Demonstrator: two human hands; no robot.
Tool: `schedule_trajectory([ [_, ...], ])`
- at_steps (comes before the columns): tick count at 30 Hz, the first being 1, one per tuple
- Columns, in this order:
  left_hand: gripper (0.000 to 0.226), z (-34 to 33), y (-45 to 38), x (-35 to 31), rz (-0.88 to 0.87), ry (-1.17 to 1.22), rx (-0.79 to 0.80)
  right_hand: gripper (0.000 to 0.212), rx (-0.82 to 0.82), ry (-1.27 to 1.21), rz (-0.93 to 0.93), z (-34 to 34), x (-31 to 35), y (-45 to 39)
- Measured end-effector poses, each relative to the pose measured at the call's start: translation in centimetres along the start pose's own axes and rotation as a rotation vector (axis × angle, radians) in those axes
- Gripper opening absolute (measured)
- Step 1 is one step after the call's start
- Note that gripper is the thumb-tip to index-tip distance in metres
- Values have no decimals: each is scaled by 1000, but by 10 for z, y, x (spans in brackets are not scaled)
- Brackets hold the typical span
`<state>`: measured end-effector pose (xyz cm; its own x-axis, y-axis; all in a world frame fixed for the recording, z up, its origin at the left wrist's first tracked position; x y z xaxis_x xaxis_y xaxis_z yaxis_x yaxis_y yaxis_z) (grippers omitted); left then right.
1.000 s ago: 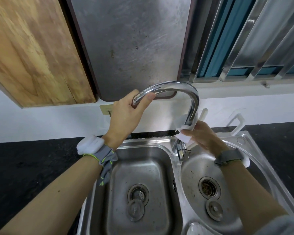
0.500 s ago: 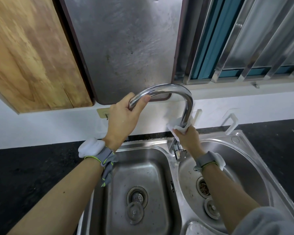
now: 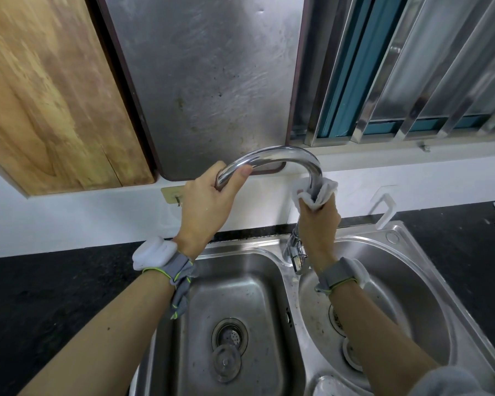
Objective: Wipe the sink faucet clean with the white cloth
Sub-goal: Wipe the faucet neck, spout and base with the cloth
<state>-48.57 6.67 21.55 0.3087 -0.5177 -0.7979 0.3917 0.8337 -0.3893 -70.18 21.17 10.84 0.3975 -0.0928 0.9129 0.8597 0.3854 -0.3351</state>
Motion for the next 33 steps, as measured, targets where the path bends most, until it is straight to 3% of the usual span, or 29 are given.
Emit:
schedule_trajectory([
  [7, 61, -1, -1, 2, 5, -2, -25, 33, -32, 107, -28, -9, -6, 14],
  [13, 64, 1, -1, 2, 17, -18, -16, 33, -40, 289, -376, -25, -41, 37],
  [18, 63, 1, -4, 0, 11, -1, 12, 37, -20, 441, -540, -29, -48, 41],
  [25, 66, -1, -3, 0, 9, 4, 36, 36, 37, 364, -564, -30, -52, 49],
  [33, 69, -3, -8, 1, 14, -25, 71, 30, -22, 168, -575, -33, -38, 72],
])
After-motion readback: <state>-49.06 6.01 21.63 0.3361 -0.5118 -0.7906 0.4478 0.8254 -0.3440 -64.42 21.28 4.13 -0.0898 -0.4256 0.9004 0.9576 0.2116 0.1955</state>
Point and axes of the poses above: each hand's wrist, its own y-axis away from the middle knuckle, its own z-axis out of the back of the hand, x = y × z, the point moved 10 cm from there along -y, towards the middle knuckle, and after that the axes turned 7 degrees about z, right-handed, at the moved point
